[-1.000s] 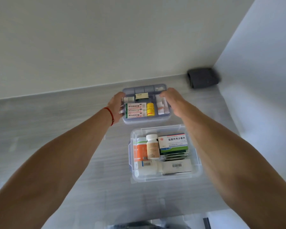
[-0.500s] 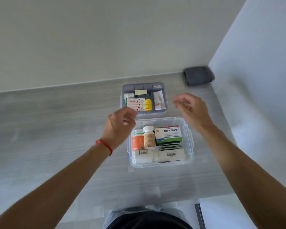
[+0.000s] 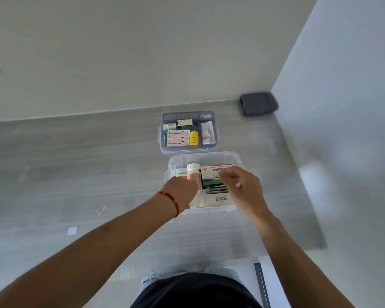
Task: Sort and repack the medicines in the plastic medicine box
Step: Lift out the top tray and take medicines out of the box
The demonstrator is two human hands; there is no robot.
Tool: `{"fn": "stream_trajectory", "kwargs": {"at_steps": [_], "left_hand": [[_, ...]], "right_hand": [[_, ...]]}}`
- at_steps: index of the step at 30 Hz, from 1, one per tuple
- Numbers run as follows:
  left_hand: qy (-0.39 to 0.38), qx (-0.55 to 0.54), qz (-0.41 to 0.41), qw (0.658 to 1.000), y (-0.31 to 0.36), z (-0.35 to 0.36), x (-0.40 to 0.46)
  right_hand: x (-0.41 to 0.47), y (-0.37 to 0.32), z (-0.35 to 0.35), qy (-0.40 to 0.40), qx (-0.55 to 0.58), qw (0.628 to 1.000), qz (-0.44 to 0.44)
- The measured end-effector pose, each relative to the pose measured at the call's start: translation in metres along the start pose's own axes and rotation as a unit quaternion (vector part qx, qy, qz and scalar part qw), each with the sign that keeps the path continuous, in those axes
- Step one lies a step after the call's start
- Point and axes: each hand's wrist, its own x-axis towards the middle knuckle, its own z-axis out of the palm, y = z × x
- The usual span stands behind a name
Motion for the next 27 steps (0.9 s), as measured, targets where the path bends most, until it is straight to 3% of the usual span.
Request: {"fn": "stream_trajectory", "kwargs": {"at_steps": [6, 11, 13, 16, 19, 21, 24, 27], "left_hand": [[-0.035, -0.06, 0.03, 0.997, -0.013, -0.008, 0.007], [0.011, -0.131, 0.04, 0.99, -0.032, -0.029, -0.011], [0.05, -0.244, 0.037, 0.968, -0.032, -0.041, -0.019], [0.091, -0.407, 0.043, 0.908, -0.011, -0.053, -0.02], [0.149, -0.486, 0.031, 0.861, 0.012, -0.052, -0.012], [0.174, -0.497, -0.001, 0.85, 0.018, -0.05, -0.008], [0.199, -0.462, -0.033, 0.864, 0.016, -0.042, -0.007], [0.199, -0.405, -0.06, 0.89, 0.009, -0.03, -0.008]], "right_hand": [[0.003, 0.001, -0.002, 0.001, 0.025, 0.999, 0.022], [-0.004, -0.009, -0.011, -0.044, 0.041, 0.998, 0.021], [-0.012, -0.018, -0.015, -0.08, 0.064, 0.995, 0.011], [-0.022, -0.029, -0.017, -0.105, 0.076, 0.992, 0.008], [-0.02, -0.032, -0.031, -0.009, 0.078, 0.997, 0.007], [-0.013, -0.028, -0.049, 0.078, 0.073, 0.994, 0.008], [-0.001, -0.006, -0.079, 0.173, 0.021, 0.984, 0.043], [0.007, 0.037, -0.085, 0.144, -0.071, 0.983, 0.085]]}}
